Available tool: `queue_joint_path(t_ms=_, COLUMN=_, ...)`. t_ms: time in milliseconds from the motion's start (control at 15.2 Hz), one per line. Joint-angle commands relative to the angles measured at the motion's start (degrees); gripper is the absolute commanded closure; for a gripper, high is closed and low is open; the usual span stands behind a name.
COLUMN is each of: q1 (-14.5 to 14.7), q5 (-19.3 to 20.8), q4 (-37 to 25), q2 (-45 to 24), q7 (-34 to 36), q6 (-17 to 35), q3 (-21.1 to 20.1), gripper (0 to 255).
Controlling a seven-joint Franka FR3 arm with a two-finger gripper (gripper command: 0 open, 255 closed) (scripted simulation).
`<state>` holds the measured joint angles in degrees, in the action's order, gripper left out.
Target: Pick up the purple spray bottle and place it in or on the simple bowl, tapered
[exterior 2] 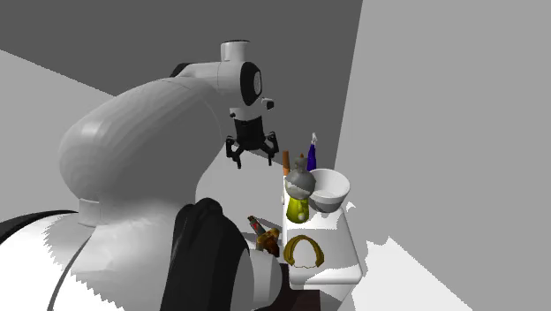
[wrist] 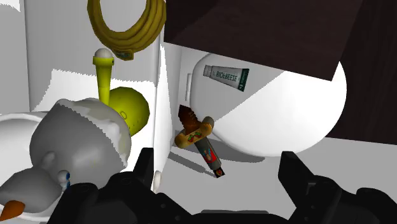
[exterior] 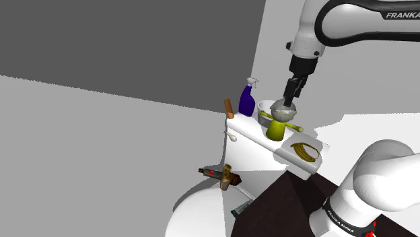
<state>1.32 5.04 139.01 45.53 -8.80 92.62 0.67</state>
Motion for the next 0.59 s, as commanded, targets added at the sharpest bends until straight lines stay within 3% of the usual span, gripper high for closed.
queue_joint_path(t_ms=0, q1=0.0, q5=0.0, q4=0.0, q2=0.0, q7=0.0, q6=0.0, q3=0.0, gripper=0)
queue_joint_path(t_ms=528, q1=-1.79, q5=2.08, q4=2.66, q2=-8.79, q7=-6.75, q6=17.89, q3=8.27, gripper=0)
